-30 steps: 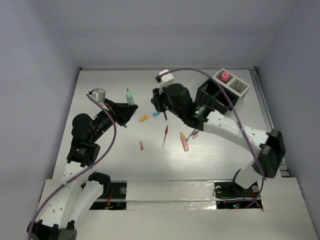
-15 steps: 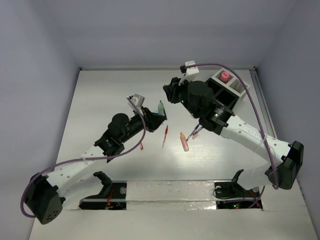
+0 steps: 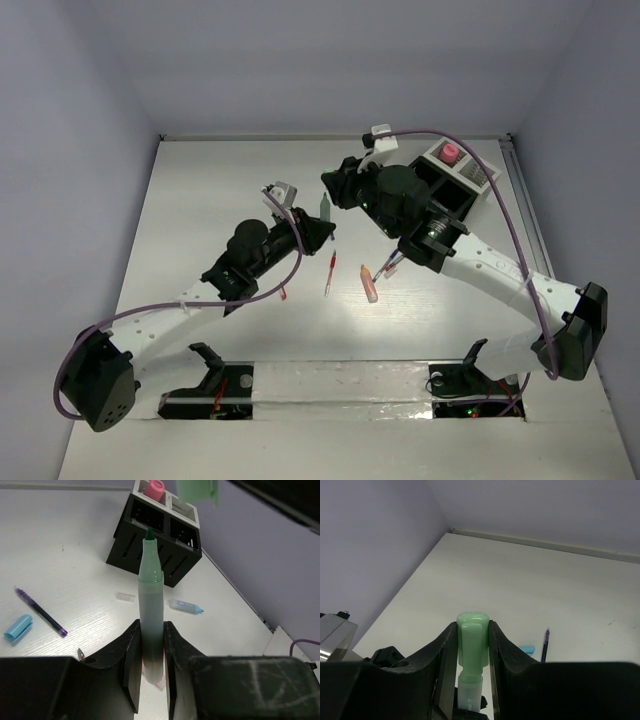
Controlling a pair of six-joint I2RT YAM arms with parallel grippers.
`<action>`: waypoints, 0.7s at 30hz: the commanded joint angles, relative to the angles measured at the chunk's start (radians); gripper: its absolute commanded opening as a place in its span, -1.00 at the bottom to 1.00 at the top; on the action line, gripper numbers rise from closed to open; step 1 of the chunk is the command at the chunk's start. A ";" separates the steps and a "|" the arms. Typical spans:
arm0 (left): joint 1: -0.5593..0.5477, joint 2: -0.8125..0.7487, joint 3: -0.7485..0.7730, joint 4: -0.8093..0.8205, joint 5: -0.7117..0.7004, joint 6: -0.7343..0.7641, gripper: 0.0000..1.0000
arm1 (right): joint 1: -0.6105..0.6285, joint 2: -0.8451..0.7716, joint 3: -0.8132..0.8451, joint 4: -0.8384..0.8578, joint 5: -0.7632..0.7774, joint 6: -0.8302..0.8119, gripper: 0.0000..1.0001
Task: Sort the stationery into containers
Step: Close the pen cap on the pen.
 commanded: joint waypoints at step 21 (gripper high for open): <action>-0.014 0.014 0.079 0.100 0.015 0.002 -1.00 | 0.006 0.008 -0.036 0.094 -0.013 -0.008 -0.88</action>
